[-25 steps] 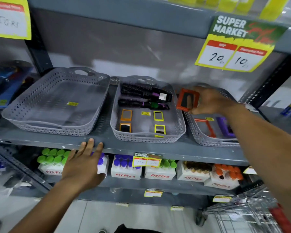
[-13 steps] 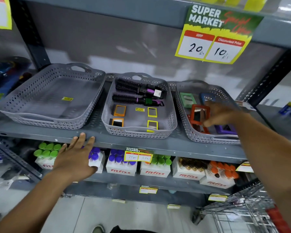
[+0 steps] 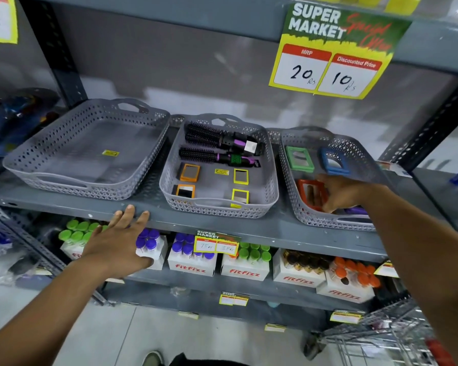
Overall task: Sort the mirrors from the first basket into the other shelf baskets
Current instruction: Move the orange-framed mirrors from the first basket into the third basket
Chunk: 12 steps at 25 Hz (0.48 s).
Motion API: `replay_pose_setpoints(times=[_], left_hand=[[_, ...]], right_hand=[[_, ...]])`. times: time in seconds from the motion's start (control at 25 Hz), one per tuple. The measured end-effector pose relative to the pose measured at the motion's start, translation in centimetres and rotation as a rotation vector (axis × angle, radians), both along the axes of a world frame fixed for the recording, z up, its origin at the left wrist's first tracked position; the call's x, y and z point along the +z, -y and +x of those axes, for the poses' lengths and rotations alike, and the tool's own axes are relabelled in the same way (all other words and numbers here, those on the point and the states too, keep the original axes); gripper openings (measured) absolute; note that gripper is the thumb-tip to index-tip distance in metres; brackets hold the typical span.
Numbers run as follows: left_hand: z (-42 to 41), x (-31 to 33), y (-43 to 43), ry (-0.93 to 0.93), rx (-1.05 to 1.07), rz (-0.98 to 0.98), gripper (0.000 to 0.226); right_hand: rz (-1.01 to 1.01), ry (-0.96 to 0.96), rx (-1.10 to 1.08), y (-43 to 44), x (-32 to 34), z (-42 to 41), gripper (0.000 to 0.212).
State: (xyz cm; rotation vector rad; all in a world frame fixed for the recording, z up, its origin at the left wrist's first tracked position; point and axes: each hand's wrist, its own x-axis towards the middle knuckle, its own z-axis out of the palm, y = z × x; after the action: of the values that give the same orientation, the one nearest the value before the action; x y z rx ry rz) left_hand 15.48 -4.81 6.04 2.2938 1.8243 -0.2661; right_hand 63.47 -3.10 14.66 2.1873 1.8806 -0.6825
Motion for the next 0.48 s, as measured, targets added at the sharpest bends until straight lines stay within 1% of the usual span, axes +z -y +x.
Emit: replay_pose_setpoints(times=[0.16, 0.28, 0.4, 0.48], left_hand=[[-0.03, -0.01, 0.05, -0.005, -0.001, 0.001, 0.107], [-0.01, 0.01, 0.01, -0.007, -0.002, -0.006, 0.107], [0.04, 0.00, -0.02, -0.004, 0.003, -0.006, 0.107], [-0.01, -0.13, -0.02, 0.000, 0.007, -0.002, 0.107]], right_hand=[[-0.049, 0.049, 0.027, -0.34, -0.19, -0.03, 0.097], [-0.092, 0.086, 0.022, -0.29, -0.54, -0.22, 0.111], [-0.089, 0.163, 0.036, -0.06, -0.46, -0.77, 0.111], [-0.099, 0.168, 0.020, -0.04, -0.45, -0.96, 0.109]])
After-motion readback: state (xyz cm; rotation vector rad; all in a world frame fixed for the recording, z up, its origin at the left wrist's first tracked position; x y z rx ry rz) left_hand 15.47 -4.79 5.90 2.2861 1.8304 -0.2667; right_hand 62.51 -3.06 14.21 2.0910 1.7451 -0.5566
